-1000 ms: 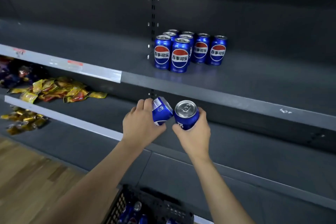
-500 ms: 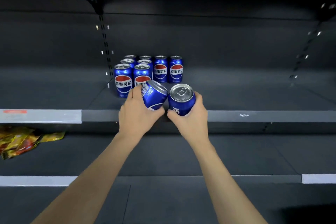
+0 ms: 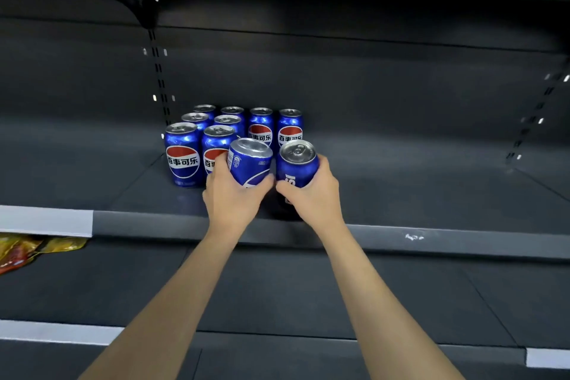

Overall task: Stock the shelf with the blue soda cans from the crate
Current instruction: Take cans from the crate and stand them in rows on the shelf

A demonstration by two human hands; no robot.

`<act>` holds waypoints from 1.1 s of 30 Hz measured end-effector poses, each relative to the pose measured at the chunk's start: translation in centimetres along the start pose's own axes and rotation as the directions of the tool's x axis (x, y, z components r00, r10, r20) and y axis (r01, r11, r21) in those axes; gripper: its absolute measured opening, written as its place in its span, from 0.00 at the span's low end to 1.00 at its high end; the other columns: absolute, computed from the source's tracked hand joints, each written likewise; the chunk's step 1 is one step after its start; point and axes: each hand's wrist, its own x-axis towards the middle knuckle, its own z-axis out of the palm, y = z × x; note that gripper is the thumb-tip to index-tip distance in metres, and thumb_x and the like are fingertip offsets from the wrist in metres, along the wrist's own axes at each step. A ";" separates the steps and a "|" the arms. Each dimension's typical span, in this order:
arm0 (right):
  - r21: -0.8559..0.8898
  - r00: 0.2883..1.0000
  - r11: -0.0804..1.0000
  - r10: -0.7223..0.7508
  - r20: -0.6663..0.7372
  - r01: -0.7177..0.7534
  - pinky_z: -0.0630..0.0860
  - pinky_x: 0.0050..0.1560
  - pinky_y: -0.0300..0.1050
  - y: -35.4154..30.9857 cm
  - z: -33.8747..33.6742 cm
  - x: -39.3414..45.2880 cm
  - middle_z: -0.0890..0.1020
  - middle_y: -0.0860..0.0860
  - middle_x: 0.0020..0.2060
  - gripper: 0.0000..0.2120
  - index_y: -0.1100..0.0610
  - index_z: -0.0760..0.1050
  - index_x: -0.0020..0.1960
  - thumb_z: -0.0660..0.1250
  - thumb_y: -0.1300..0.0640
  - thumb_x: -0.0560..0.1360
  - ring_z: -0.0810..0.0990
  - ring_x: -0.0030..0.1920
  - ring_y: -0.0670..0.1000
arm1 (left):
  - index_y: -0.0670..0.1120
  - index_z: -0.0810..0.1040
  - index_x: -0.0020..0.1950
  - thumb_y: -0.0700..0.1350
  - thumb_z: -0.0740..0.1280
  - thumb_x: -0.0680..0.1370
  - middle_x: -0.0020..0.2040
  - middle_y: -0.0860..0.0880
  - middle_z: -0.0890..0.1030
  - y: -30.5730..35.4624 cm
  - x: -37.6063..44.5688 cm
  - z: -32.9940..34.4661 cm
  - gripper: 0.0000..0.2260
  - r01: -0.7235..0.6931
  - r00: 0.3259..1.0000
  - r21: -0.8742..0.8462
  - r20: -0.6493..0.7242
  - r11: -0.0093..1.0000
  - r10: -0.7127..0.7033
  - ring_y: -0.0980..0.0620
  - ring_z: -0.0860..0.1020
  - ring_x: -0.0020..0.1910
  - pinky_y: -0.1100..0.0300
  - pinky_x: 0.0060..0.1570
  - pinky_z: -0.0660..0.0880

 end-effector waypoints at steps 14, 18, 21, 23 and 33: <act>0.023 0.964 0.997 0.069 0.256 -0.077 0.76 0.48 0.39 1.5 -0.7 3.4 0.80 0.46 0.53 0.27 0.51 0.68 0.61 0.75 0.59 0.66 0.80 0.51 0.45 | 0.52 0.66 0.56 0.52 0.78 0.64 0.52 0.56 0.75 -1.4 0.6 0.8 0.27 0.099 0.995 -0.065 -0.004 0.993 -0.100 0.54 0.75 0.52 0.57 0.53 0.72; -0.010 0.945 0.996 0.091 0.314 -0.093 0.76 0.55 0.44 1.3 -1.2 3.6 0.79 0.45 0.54 0.31 0.50 0.65 0.64 0.77 0.57 0.66 0.79 0.54 0.46 | 0.50 0.65 0.60 0.52 0.77 0.65 0.53 0.56 0.74 -1.4 0.6 0.7 0.30 0.093 0.996 -0.057 0.018 0.994 -0.092 0.54 0.74 0.51 0.55 0.54 0.72; -0.018 0.947 0.997 0.081 0.310 -0.079 0.75 0.59 0.44 1.3 -1.4 3.1 0.77 0.45 0.58 0.42 0.49 0.57 0.70 0.78 0.53 0.65 0.78 0.57 0.45 | 0.47 0.65 0.64 0.51 0.78 0.65 0.53 0.56 0.73 -1.1 0.6 0.4 0.33 0.091 0.995 -0.080 0.047 0.993 -0.088 0.56 0.73 0.51 0.58 0.52 0.70; -0.038 0.952 0.998 0.054 0.300 -0.044 0.73 0.56 0.37 1.3 -1.5 2.1 0.74 0.44 0.62 0.46 0.49 0.53 0.72 0.79 0.54 0.65 0.76 0.60 0.44 | 0.47 0.65 0.64 0.50 0.78 0.66 0.53 0.56 0.73 -0.9 0.5 0.2 0.33 0.095 0.994 -0.080 0.068 0.992 -0.089 0.56 0.72 0.50 0.59 0.51 0.69; -0.207 0.987 0.978 0.045 0.153 -0.013 0.69 0.54 0.38 2.0 -1.1 1.0 0.74 0.50 0.61 0.34 0.56 0.63 0.67 0.77 0.56 0.67 0.73 0.59 0.47 | 0.44 0.65 0.63 0.48 0.78 0.65 0.53 0.55 0.72 -1.0 0.4 -0.2 0.33 0.086 0.992 -0.029 0.090 0.996 -0.083 0.56 0.72 0.51 0.61 0.50 0.68</act>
